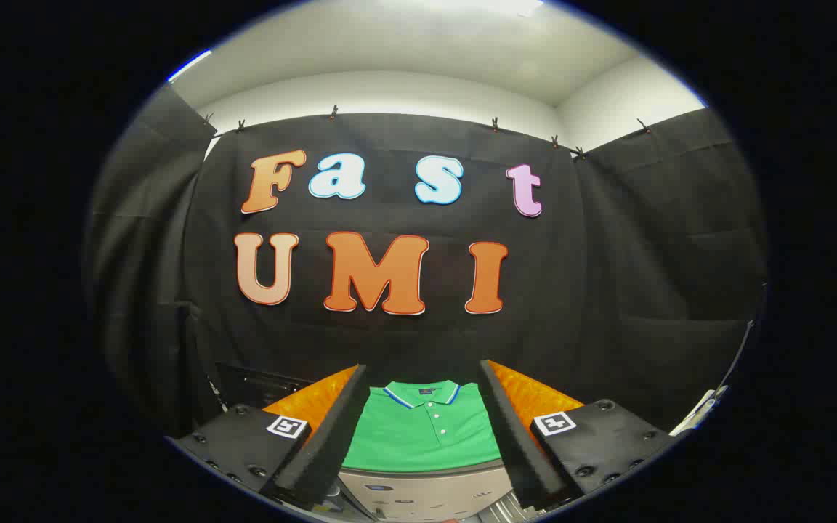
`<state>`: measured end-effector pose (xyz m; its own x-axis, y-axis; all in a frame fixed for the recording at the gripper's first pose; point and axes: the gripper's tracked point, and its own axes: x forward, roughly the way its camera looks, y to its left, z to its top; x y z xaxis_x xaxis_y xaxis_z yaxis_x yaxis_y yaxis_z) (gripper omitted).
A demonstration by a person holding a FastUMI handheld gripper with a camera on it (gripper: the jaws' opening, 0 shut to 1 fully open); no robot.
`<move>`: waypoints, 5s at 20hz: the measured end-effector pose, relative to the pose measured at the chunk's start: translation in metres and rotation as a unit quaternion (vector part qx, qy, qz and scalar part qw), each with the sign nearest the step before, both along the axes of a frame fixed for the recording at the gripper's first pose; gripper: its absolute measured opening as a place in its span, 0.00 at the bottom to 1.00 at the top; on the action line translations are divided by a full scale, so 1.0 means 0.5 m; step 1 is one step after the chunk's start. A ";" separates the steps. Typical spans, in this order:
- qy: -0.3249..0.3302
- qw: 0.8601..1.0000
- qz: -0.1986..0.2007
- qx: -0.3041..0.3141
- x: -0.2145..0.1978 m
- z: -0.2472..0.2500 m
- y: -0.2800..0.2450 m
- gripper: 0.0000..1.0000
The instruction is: Put the clothes into the washing machine and then close the washing machine lid.
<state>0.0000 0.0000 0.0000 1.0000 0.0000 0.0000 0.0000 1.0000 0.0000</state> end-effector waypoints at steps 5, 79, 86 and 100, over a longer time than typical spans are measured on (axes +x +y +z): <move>-0.003 1.000 0.007 0.010 0.036 -0.001 -0.007 0.97; 0.427 0.902 0.033 0.045 0.532 -0.521 -0.048 0.14; 0.439 0.897 0.046 0.038 0.532 -0.513 -0.047 0.08; 0.306 0.942 0.087 0.107 0.523 -0.380 -0.033 0.08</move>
<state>0.2617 -0.0165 -0.1898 0.7973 0.2297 -0.5581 -0.0982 0.9618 0.2556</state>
